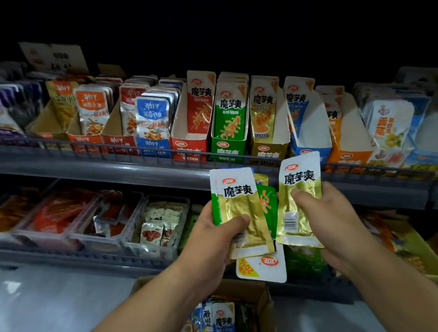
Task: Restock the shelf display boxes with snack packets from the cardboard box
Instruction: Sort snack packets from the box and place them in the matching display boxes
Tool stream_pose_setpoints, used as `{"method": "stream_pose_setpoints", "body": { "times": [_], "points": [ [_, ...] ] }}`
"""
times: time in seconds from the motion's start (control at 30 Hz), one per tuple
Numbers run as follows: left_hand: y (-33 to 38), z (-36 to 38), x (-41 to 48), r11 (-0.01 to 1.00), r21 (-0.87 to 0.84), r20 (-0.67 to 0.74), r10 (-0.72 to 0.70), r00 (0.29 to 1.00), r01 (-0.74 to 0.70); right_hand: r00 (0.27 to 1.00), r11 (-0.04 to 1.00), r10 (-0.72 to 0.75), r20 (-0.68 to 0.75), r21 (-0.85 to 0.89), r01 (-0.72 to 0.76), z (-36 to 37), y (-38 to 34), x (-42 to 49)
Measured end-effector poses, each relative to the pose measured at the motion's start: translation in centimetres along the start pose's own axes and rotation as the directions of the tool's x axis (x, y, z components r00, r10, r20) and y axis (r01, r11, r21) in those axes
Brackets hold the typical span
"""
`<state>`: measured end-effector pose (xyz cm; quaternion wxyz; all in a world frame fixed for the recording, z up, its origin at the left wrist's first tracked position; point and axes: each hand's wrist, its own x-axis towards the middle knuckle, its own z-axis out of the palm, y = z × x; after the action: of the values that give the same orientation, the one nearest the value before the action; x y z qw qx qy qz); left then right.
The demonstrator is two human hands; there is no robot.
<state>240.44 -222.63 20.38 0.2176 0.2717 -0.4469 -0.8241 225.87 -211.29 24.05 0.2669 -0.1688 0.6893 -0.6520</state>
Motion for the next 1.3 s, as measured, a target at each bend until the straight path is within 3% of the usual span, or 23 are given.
{"method": "stream_pose_setpoints", "body": {
  "times": [0.27, 0.43, 0.53, 0.67, 1.0, 1.3],
  "points": [
    [-0.1, 0.0, 0.1, 0.999, -0.041, -0.005, -0.009, 1.0, 0.009, 1.0, 0.994, -0.007, 0.027, 0.107, 0.004, 0.2, -0.3, 0.5],
    [-0.5, 0.2, 0.1, 1.0, 0.002, -0.011, 0.029, 1.0, -0.029, 0.961, 0.983, 0.144, 0.234, 0.075, -0.166, 0.5, 0.2, 0.1],
    [-0.6, 0.3, 0.1, 0.998, 0.002, -0.003, 0.056, 0.998, -0.056, 0.938, 0.97, 0.137, 0.318, 0.147, -0.192, 1.2, 0.3, -0.4],
    [-0.3, 0.3, -0.1, 0.996, -0.047, 0.024, 0.079, 0.997, -0.078, 0.967, 0.963, 0.076, 0.242, 0.234, -0.134, 1.3, 0.7, -0.3],
    [0.1, 0.0, -0.1, 0.99, -0.127, 0.091, -0.053, 0.994, 0.064, 0.982, 0.99, 0.123, 0.145, 0.05, -0.131, 1.3, 1.5, 0.0],
    [-0.6, -0.3, 0.2, 0.997, 0.017, 0.03, 0.074, 0.997, -0.074, 0.969, 0.988, 0.147, 0.197, 0.027, -0.155, 1.2, 1.4, -0.7]
  ]
}}
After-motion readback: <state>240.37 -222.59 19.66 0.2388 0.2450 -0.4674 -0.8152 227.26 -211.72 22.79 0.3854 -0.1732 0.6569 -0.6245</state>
